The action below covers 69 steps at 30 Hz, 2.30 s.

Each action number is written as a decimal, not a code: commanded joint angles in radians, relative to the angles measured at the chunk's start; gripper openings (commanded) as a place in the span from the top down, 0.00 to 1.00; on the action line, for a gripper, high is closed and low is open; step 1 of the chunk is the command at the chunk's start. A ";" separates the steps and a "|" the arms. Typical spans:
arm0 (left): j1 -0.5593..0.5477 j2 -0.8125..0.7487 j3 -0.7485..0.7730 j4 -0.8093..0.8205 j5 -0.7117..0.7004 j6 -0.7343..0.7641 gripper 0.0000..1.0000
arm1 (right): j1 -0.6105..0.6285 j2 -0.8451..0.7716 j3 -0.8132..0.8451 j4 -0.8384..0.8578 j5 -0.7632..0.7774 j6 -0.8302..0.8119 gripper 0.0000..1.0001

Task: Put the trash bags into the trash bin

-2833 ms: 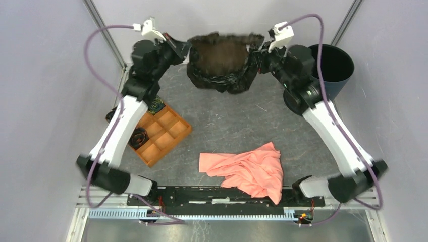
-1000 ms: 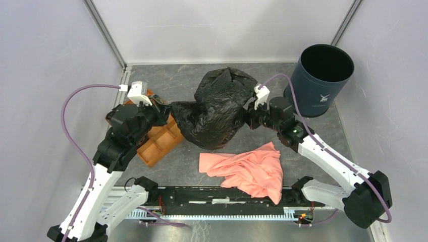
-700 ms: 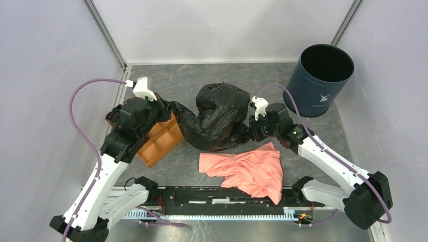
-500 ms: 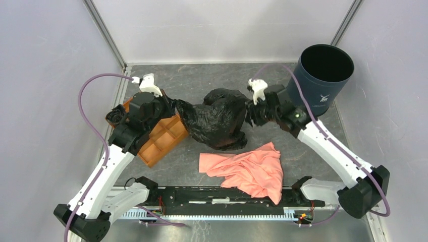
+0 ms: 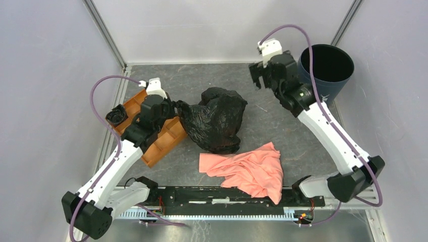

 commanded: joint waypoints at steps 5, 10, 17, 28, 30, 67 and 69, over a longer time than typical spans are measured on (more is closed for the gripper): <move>0.002 0.028 -0.043 0.065 0.075 0.065 0.98 | -0.276 0.254 0.267 0.106 0.125 0.024 0.02; 0.004 0.035 -0.038 0.058 0.075 0.070 0.98 | -0.372 0.400 0.437 0.009 0.162 -0.010 0.02; 0.018 0.017 -0.048 0.073 0.092 0.065 0.98 | -0.473 0.447 0.410 -0.091 0.015 0.009 0.02; 0.021 -0.041 -0.052 0.088 0.088 0.062 0.98 | -0.479 0.519 0.475 -0.161 -0.241 0.052 0.14; 0.021 -0.038 -0.030 0.075 0.098 0.053 0.98 | -0.478 0.521 0.482 -0.160 -0.249 0.043 0.20; 0.022 -0.214 0.514 -0.157 0.009 0.071 0.98 | 0.077 0.231 0.176 -0.210 -0.643 -0.049 1.00; 0.022 -0.182 0.530 -0.158 0.056 0.112 0.98 | 0.099 0.245 0.184 -0.197 -0.647 -0.033 1.00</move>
